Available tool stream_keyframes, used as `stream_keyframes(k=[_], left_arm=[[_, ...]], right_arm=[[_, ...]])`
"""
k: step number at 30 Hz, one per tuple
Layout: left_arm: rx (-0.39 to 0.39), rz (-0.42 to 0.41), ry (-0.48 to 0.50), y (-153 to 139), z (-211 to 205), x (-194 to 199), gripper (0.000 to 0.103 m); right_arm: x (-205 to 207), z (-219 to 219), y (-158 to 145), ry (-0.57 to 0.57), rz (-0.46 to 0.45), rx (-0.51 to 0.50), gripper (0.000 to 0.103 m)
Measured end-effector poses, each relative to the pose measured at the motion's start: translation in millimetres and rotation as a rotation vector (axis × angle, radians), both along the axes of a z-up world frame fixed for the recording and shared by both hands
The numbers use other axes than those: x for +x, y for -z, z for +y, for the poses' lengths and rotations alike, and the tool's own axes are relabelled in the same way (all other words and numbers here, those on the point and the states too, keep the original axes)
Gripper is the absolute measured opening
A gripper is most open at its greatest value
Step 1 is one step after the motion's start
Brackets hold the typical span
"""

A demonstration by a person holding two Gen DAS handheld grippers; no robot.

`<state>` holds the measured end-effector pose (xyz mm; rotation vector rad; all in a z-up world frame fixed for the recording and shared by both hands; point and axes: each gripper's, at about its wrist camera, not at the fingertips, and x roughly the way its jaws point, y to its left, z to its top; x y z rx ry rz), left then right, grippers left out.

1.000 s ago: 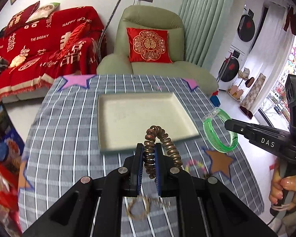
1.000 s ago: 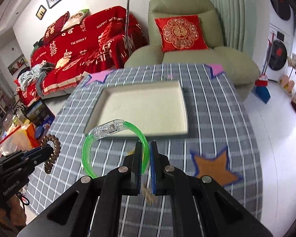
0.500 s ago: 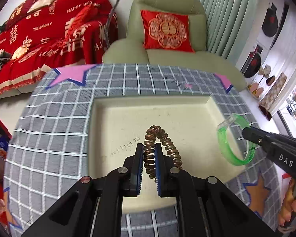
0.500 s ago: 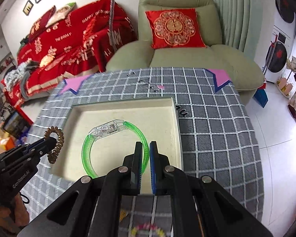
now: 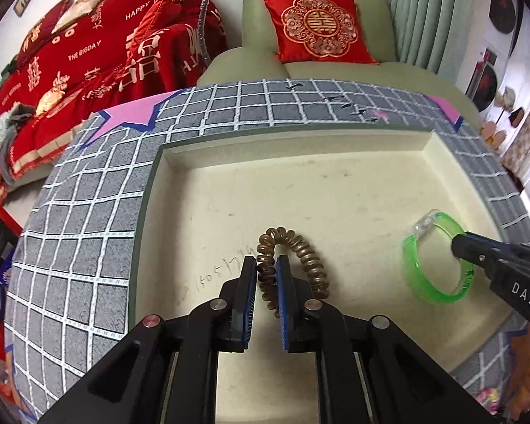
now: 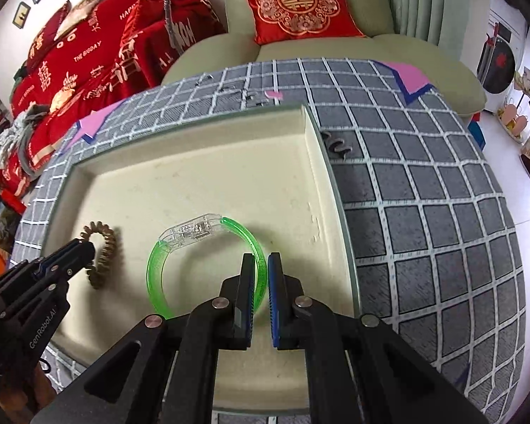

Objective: Organize jewelry
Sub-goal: 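Carry the bead bracelet and green bangle with both tools into the grey tray, then open both tools to release the bracelet and bangle inside the tray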

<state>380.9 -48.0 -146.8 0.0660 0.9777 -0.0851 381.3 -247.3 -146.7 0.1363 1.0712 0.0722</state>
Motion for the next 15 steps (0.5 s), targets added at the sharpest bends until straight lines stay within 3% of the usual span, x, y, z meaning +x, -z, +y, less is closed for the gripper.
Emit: stream_keyframes(k=[8, 13, 15], left_arm=[[0.078, -0.019, -0.002, -2, -7, -2, 0.023], [0.071, -0.024, -0.005, -8, -5, -5, 0.023], [0.067, -0.025, -0.010, -9, -5, -4, 0.023]], right_arm=[[-3, 5, 1, -0.030, -0.005, -0.034, 0.009], [-6, 2, -5, -0.012, -0.011, 0.024, 0.010], [-8, -1, -11, -0.005, -0.026, 0.048, 0.014]])
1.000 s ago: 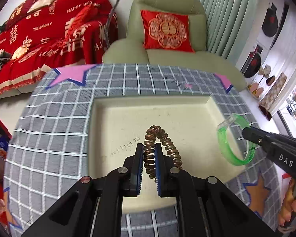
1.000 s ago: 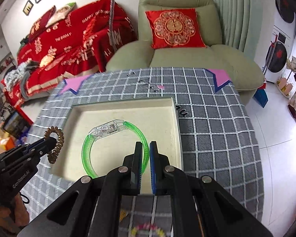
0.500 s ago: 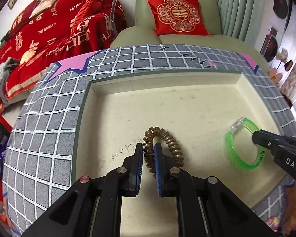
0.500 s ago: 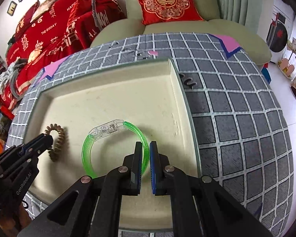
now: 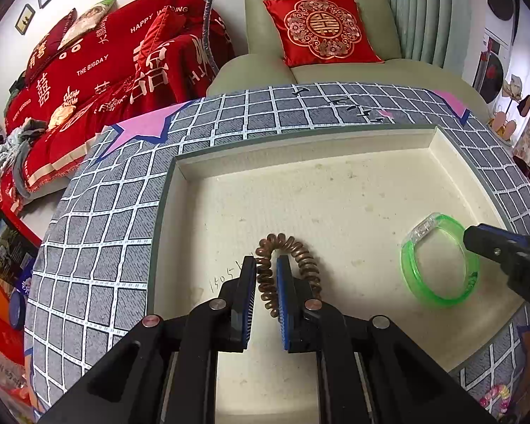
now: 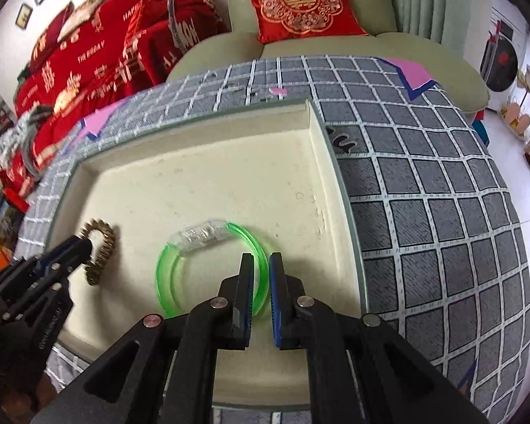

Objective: Organize jewelry
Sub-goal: 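Open both tools to release the bracelet and bangle inside the tray, then withdraw both tools from the tray back over the remaining jewelry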

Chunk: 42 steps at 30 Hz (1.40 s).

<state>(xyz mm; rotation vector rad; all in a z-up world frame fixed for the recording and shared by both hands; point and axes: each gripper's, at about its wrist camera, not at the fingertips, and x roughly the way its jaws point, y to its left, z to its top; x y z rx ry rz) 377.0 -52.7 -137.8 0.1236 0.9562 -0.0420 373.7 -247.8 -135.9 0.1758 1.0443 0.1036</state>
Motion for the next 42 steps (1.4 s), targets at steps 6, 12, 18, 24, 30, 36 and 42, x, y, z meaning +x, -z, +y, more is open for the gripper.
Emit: stream_keyframes(k=[6, 12, 18, 24, 30, 36, 42], left_arm=[[-0.018, 0.006, 0.004, -2, -3, 0, 0.024], [-0.019, -0.043, -0.009, -21, -4, -6, 0.068], [0.004, -0.121, -0.036, -45, -3, -16, 0.103], [-0.006, -0.132, -0.007, -57, -2, -41, 0.103], [-0.035, -0.136, 0.022, -68, 10, -89, 0.103], [-0.055, -0.130, 0.030, -76, 25, -133, 0.103], [-0.086, -0.120, 0.027, -79, 42, -174, 0.103]], right_arm=[[-13, -3, -27, 0.012, -0.075, 0.017, 0.061], [-38, -8, -52, 0.014, -0.132, 0.054, 0.061], [-54, -12, -58, 0.019, -0.133, 0.075, 0.062], [-70, -14, -66, 0.018, -0.134, 0.092, 0.081], [-99, -15, -74, 0.009, -0.140, 0.131, 0.091], [-129, -15, -79, 0.007, -0.145, 0.160, 0.091], [-161, -16, -85, 0.002, -0.157, 0.191, 0.103]])
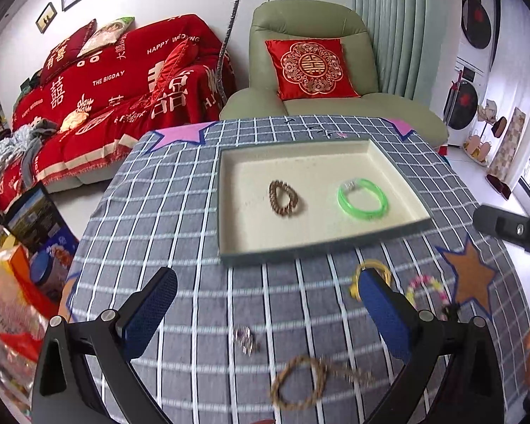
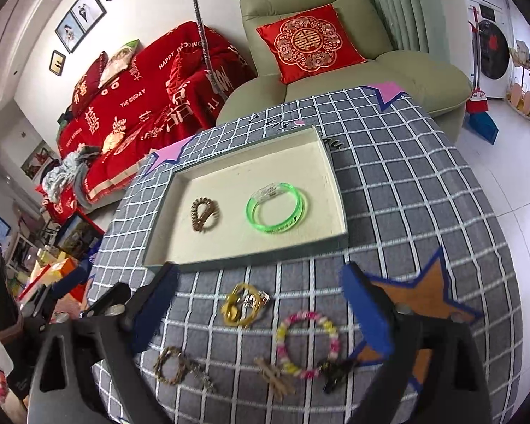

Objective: Organize jewelry
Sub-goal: 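Withdraw both tools from the tray back over the remaining jewelry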

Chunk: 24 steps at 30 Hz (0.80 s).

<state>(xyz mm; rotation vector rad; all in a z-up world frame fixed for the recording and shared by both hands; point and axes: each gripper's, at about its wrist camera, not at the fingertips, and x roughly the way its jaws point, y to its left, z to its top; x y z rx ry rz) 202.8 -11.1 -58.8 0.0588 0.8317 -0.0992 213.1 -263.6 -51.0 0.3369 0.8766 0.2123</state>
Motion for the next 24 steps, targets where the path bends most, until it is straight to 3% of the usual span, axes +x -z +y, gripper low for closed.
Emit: stream_keyframes(k=[9, 15, 24], left_arm=[[0.017, -0.007, 0.004, 1, 6, -48, 0.103], [0.058, -0.006, -0.007, 11, 10, -73, 0.103], [0.006, 0.082, -0.048, 42, 32, -91, 0.103]], right_arm=[[-46, -3, -3, 0.037, -0.051, 0.020, 0.103], [-63, -7, 9, 0.025, 0.027, 0.021, 0.103], [-95, -16, 23, 0.033, 0.062, -0.037, 0.103]])
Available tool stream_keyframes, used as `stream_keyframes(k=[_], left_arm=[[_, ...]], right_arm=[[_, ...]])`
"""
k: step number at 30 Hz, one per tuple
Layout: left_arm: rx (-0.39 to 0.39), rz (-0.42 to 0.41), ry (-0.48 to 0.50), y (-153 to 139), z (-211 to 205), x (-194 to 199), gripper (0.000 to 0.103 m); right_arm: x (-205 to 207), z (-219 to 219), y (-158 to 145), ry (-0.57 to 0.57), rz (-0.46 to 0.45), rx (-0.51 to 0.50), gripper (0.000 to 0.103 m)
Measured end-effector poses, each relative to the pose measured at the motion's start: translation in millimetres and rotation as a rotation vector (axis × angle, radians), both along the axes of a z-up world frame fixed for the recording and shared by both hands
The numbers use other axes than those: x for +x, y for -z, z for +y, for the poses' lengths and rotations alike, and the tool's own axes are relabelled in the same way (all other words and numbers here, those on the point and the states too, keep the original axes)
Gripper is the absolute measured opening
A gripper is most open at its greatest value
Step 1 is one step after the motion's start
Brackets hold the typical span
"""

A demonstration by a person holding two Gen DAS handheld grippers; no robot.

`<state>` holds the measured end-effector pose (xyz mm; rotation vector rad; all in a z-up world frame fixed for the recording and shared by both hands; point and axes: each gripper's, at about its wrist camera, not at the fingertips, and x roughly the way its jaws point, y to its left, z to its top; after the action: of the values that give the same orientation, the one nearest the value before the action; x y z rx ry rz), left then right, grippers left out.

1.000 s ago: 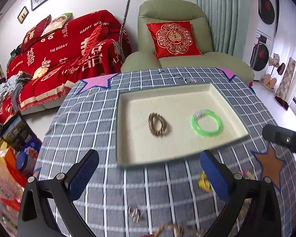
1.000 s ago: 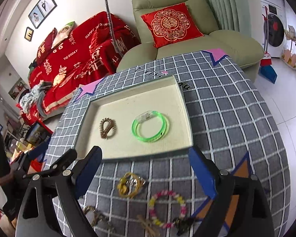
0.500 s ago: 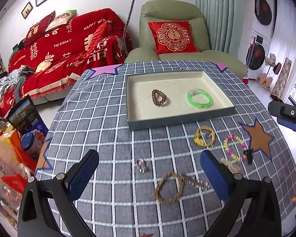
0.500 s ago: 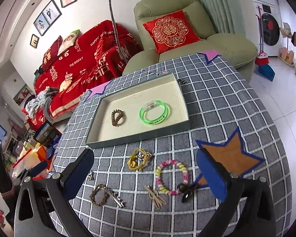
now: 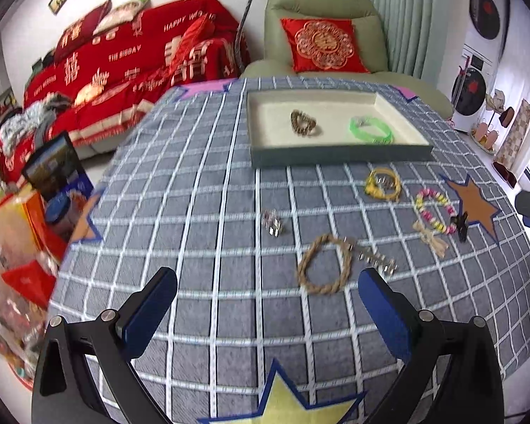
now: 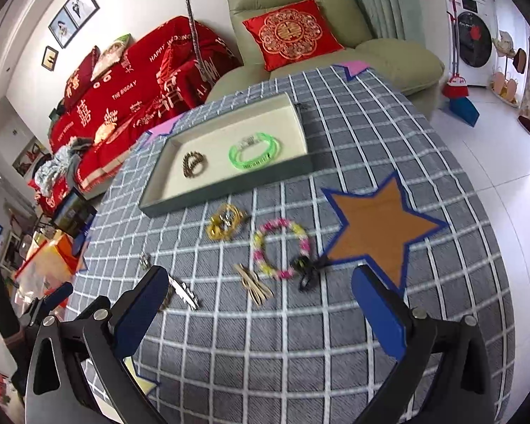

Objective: Organize jewelry
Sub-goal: 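Withdraw both tools from the tray back over the remaining jewelry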

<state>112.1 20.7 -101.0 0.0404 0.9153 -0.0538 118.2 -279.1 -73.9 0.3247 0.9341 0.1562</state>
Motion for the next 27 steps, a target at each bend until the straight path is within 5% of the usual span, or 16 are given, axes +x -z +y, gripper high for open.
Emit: stream_keyframes(k=[10, 27], left_arm=[[-0.008, 0.069, -0.022, 29, 4, 1, 0.103], [-0.003, 0.097, 0.013, 43, -8, 30, 0.103]], right_arm=[[-16, -5, 36, 0.009, 0.102, -0.031, 0.103], [0, -7, 57, 0.036, 0.142, -0.125, 0.103]])
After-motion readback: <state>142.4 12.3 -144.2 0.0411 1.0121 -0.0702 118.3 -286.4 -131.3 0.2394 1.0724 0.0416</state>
